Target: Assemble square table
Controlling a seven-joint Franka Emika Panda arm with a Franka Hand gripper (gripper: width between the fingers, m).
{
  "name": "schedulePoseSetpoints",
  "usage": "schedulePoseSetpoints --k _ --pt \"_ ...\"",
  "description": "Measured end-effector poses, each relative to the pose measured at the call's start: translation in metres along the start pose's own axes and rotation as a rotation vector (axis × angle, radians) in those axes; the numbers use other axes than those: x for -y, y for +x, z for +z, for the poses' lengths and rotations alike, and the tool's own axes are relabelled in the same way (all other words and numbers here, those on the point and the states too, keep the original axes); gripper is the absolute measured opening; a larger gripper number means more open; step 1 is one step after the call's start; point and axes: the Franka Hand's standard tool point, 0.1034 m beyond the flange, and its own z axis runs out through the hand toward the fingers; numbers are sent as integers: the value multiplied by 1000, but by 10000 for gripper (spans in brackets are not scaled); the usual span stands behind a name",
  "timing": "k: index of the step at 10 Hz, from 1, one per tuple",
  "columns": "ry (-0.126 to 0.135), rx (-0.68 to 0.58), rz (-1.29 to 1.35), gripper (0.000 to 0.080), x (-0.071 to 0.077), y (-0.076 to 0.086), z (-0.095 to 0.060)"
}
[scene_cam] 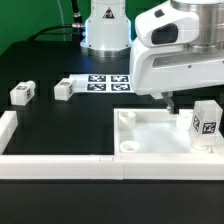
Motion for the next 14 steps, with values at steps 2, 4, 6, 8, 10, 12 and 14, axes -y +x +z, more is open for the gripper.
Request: schedulePoseSetpoints --k 2,4,6,8,10,12,14 --pt "1 -1 -14 648 6 1 2" --pt "1 -4 -23 621 5 2 3" --pt "1 -4 -23 290 4 2 3" --pt "1 -4 8 291 3 2 3" --pt "5 -6 78 291 3 2 3" --pt "23 -29 329 291 3 3 3" --pt "27 -36 526 291 4 3 3"
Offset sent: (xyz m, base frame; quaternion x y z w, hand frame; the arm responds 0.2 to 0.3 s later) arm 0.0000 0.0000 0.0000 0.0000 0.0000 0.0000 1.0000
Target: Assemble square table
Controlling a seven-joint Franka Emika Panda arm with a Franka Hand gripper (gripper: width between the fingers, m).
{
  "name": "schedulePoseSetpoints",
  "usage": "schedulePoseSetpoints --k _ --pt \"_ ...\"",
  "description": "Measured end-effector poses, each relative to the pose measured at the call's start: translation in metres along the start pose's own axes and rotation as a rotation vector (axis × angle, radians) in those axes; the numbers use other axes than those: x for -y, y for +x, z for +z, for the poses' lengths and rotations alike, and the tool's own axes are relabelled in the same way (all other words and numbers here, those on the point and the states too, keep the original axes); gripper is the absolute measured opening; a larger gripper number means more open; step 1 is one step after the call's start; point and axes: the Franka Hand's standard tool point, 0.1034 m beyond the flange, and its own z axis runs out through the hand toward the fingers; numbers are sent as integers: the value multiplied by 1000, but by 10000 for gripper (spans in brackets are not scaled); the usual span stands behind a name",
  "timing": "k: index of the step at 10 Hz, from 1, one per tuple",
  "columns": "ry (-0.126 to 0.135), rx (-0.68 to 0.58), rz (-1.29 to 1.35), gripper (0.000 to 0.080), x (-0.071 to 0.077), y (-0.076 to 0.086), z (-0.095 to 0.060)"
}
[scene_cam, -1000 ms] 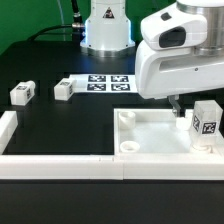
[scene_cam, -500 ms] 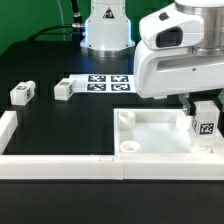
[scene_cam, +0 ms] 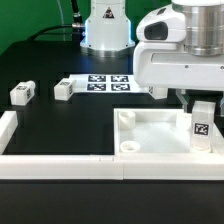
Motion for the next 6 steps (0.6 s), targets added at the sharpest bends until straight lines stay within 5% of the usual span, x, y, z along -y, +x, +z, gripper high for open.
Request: schedulePoseSetpoints --k 6 --pt "18 -5 623 291 4 0 1"
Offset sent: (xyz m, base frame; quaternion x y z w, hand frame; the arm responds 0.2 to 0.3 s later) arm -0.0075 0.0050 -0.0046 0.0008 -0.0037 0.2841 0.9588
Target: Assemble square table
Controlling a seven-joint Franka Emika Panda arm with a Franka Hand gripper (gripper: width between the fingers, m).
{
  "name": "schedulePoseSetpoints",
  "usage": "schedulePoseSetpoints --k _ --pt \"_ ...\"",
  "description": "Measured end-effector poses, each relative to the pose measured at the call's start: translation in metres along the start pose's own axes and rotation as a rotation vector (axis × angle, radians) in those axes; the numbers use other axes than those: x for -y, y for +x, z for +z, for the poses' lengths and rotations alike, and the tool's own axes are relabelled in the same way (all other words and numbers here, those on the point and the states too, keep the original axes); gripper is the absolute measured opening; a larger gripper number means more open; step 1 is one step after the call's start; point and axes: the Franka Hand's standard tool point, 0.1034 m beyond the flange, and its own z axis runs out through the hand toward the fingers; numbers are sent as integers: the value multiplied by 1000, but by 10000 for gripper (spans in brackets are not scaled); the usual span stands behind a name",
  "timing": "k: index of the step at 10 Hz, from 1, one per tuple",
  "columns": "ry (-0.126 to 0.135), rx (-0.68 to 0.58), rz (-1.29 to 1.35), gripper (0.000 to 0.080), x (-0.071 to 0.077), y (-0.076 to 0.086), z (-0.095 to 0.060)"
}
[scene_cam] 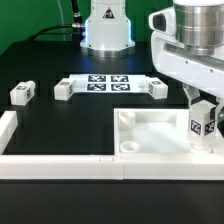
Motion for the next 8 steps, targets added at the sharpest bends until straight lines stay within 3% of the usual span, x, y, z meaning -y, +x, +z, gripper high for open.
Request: schedulePoseSetpoints --k 3,5,6,8 --pt "6 8 152 291 1 -1 0" --pt "6 8 96 555 1 -1 1" --pt "0 11 68 623 0 -1 1" --pt "0 9 -128 644 0 -1 1"
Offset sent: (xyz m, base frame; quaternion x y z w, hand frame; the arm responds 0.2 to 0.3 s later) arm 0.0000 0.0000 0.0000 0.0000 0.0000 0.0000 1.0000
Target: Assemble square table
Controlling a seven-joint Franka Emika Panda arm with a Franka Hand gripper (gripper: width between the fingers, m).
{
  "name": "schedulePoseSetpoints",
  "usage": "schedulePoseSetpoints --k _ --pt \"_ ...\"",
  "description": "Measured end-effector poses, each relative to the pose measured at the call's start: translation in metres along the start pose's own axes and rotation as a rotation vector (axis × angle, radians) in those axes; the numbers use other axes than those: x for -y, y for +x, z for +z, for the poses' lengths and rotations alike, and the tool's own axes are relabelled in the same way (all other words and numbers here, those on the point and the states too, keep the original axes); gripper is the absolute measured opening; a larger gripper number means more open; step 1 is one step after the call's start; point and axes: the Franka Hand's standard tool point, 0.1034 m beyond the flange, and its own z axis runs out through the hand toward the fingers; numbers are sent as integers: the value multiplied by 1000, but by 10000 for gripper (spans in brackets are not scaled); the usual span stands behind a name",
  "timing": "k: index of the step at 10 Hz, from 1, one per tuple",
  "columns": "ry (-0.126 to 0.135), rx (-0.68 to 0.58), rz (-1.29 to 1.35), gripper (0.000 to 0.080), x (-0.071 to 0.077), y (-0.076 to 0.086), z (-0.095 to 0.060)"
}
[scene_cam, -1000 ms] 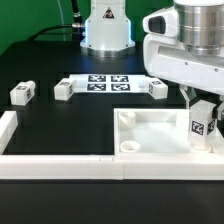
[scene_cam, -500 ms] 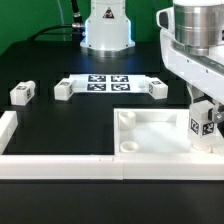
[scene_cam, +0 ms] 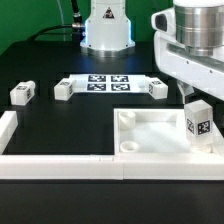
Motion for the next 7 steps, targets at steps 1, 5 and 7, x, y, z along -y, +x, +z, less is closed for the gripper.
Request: schedulePoseSetpoints --k 1,5,7 --pt "-3 0 -110 644 0 0 0" --pt "1 -4 -427 648 0 1 0" --pt "0 -4 -587 648 0 2 -1"
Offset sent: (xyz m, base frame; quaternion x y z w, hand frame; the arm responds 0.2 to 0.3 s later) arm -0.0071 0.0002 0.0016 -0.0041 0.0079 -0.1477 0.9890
